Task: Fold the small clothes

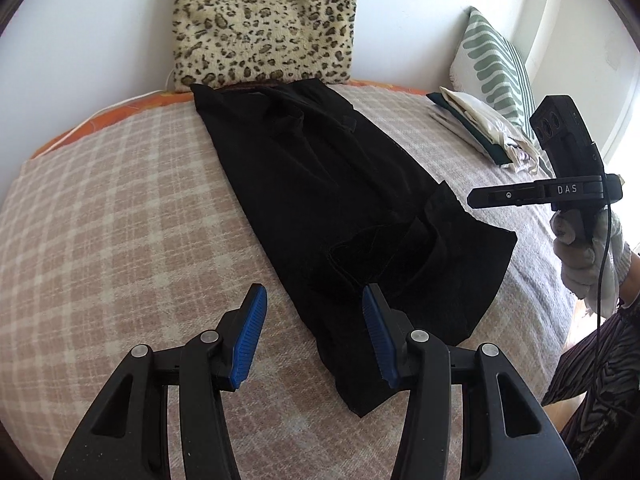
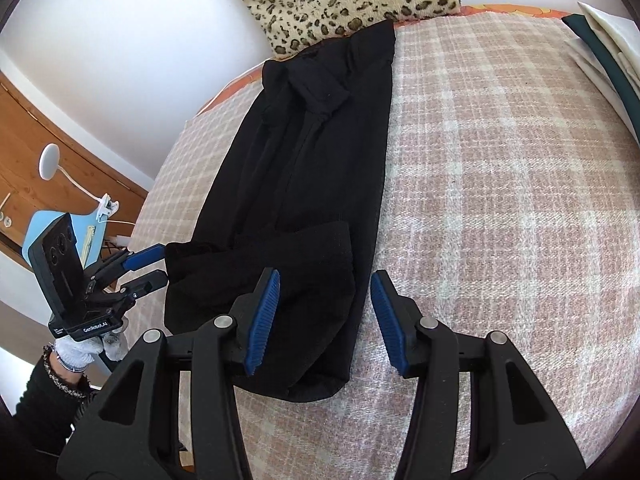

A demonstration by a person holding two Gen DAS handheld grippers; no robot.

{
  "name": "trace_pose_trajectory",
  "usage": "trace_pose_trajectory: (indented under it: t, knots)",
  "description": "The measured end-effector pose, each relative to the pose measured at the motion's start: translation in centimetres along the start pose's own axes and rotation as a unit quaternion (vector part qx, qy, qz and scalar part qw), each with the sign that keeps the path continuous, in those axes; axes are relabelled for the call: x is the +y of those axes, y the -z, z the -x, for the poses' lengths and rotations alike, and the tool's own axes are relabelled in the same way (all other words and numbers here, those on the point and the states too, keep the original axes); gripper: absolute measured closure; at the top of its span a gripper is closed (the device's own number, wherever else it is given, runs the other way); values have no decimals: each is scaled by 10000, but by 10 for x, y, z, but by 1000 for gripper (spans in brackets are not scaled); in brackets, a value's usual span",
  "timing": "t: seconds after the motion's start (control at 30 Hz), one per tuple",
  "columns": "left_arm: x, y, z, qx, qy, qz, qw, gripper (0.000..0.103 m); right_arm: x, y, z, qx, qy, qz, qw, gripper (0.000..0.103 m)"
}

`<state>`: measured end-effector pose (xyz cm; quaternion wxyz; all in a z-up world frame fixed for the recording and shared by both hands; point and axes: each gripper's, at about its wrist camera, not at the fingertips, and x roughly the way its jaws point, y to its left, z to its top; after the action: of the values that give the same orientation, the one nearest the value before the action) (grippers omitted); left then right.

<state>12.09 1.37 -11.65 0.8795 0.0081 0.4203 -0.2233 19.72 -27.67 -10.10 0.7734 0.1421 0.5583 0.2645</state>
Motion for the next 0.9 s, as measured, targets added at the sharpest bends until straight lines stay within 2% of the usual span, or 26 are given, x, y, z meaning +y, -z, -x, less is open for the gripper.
trace_pose_trajectory:
  t: [0.13,0.27,0.3,0.4,0.43,0.5,0.57,0.6,0.67,0.73,0.77,0.83,0.9]
  knots:
    - [-8,-6,-8,-27,20,-127,9999,55,4,-3,-8,29,55,29,10000,54]
    - [-10,-11,-13,-95,232,-131,9996,57,7,-5,-14,50,62,70,9999,58]
    - [-10,-12,-14,-87,301,-121,9994,69,8,-5,-14,44,69,87,9999,59]
    - [-7,-15,-17,-34,495,-25,9988,90,12,-6,-18,51,181,214,9996,74]
    - [-5,-17,-18,-17,593,69,9982,93,13,-6,-19,51,207,242,9995,87]
    - [0,-19,-18,-43,578,292,9979,94,15,-6,-20,47,189,273,9994,92]
    - [10,-22,-18,-142,206,551,9982,94,17,-7,-21,-11,379,337,9987,96]
    - [16,-23,-15,-212,146,708,9972,94,16,-7,-22,-23,520,304,9982,96]
    - [27,-24,-8,-285,364,888,9950,92,11,-8,-23,-5,490,173,9986,96]
    - [33,-23,1,-330,620,835,9940,92,9,-8,-21,-21,514,178,9985,96]
    - [34,-21,5,-327,706,781,9939,86,8,-8,-20,-27,490,150,9987,96]
    - [30,-18,10,-278,910,566,9939,85,5,-8,-20,-19,444,54,9990,96]
    - [21,-15,12,-170,886,225,9957,79,2,-7,-20,4,421,-6,9991,96]
